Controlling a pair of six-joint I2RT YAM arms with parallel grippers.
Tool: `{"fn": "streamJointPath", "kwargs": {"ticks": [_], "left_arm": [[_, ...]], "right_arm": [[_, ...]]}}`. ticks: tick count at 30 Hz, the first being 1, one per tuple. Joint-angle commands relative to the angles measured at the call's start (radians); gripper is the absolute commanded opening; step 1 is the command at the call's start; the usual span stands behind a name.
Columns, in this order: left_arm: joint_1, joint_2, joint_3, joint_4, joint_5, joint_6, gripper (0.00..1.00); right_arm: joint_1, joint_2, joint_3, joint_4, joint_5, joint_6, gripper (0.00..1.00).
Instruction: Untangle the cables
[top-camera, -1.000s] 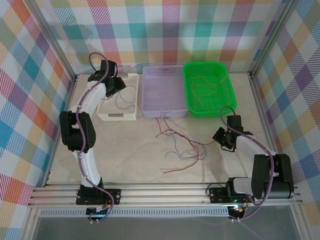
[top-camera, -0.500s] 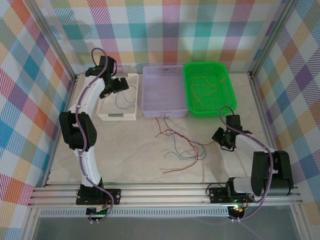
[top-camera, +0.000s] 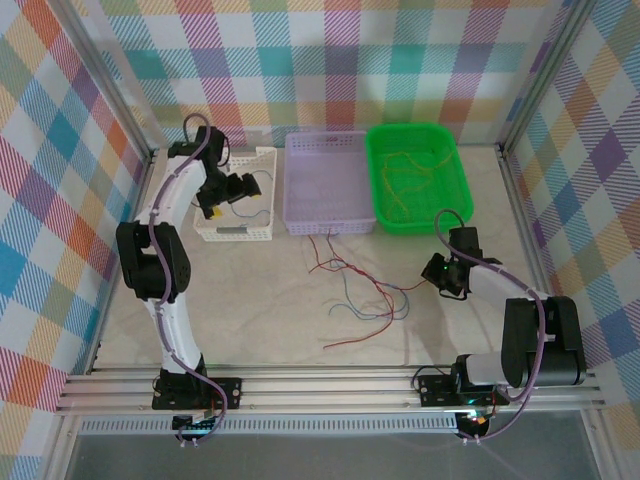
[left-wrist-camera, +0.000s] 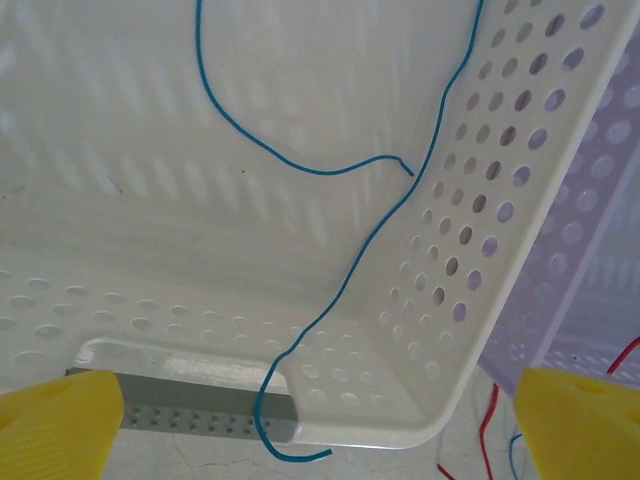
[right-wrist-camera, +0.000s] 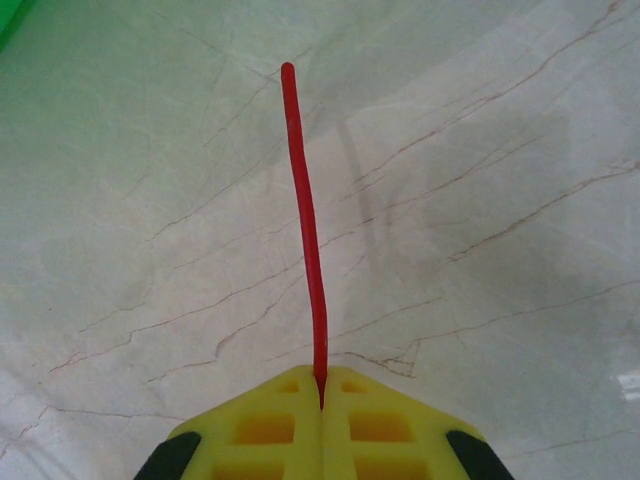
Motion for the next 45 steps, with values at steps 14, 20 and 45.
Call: {"fn": "streamJointPath", "kwargs": {"ticks": [14, 20, 45], "left_arm": [[-0.23, -0.568, -0.496, 0.342, 0.137, -0.166, 1.0], [-0.425, -0.721, -0.77, 0.608, 0.143, -0.318, 1.0], [-0.638, -0.821, -1.301, 1.104, 0.033, -0.295, 0.66]], "right_arm": [[0.033, -0.168, 0.008, 0.085, -0.243, -0.039, 0.0], [0.05, -0.304, 0.03, 0.058, -0.32, -0.059, 0.0], [0.062, -0.314, 0.107, 0.036, -0.603, 0.012, 0.0]]}}
